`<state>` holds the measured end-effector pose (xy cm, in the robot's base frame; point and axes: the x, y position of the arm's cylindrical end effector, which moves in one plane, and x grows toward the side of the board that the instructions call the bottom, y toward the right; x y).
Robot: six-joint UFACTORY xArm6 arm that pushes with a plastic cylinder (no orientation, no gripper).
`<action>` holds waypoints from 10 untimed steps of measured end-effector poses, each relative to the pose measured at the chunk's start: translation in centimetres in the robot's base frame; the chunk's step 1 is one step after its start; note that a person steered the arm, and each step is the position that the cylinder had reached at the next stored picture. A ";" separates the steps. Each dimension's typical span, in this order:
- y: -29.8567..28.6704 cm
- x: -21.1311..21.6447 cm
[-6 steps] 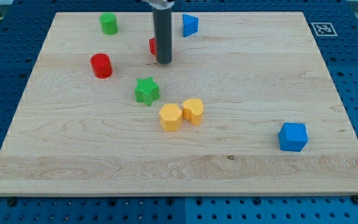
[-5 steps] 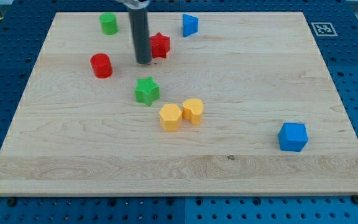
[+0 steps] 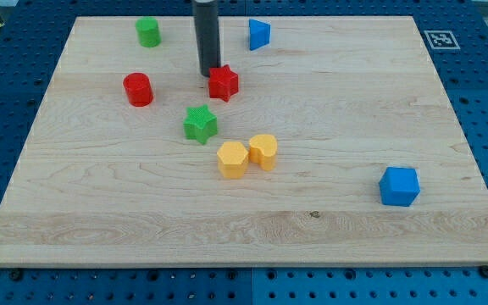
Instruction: Move red star slightly down and right
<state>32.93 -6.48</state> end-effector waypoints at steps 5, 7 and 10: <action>1.9 5.3; 11.7 6.5; 8.2 4.6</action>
